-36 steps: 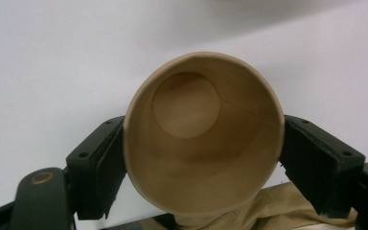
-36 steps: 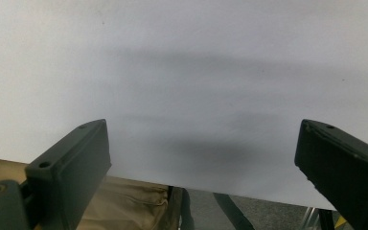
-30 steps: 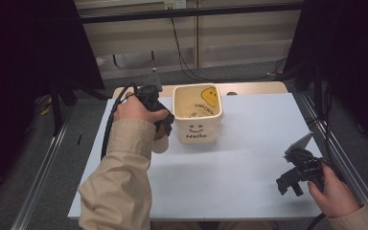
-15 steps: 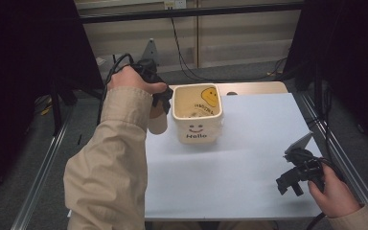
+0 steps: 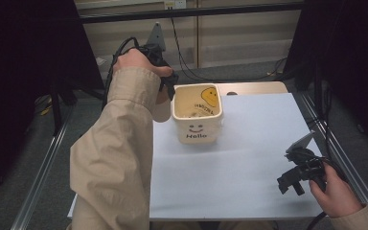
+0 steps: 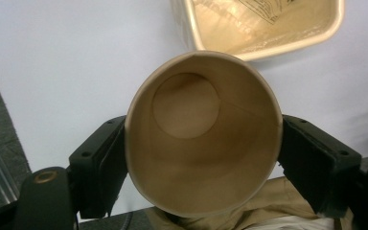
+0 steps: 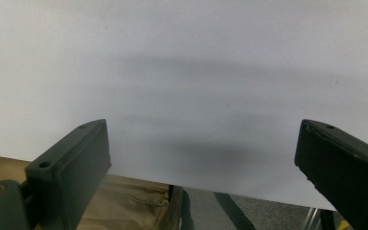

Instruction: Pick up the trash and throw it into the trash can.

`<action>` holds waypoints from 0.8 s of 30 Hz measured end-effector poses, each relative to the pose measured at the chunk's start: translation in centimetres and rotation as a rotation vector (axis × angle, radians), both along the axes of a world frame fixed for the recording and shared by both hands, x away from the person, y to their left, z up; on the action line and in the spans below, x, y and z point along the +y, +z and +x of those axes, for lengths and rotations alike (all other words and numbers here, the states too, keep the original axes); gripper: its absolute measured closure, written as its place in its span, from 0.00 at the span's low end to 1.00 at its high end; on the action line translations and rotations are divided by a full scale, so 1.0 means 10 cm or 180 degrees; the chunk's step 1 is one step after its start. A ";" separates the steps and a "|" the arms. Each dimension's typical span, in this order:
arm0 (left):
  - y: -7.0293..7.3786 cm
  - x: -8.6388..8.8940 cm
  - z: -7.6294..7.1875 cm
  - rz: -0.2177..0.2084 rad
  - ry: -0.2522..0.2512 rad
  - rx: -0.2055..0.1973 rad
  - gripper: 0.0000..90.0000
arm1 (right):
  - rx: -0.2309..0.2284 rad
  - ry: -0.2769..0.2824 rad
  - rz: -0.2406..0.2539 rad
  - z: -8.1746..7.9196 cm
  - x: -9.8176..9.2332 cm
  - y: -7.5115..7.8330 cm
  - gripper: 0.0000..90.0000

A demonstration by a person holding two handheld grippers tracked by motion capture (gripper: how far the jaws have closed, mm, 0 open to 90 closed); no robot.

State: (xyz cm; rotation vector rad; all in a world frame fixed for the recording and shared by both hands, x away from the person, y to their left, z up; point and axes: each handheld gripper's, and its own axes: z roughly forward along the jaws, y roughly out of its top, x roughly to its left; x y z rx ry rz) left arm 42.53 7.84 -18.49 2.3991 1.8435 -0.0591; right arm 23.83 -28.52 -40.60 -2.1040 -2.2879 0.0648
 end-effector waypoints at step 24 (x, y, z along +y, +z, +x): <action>0.17 -0.19 0.29 -0.0084 -0.0151 -0.0012 0.24 | 0.0011 0.0069 -0.0035 0.03 0.06 -0.01 0.06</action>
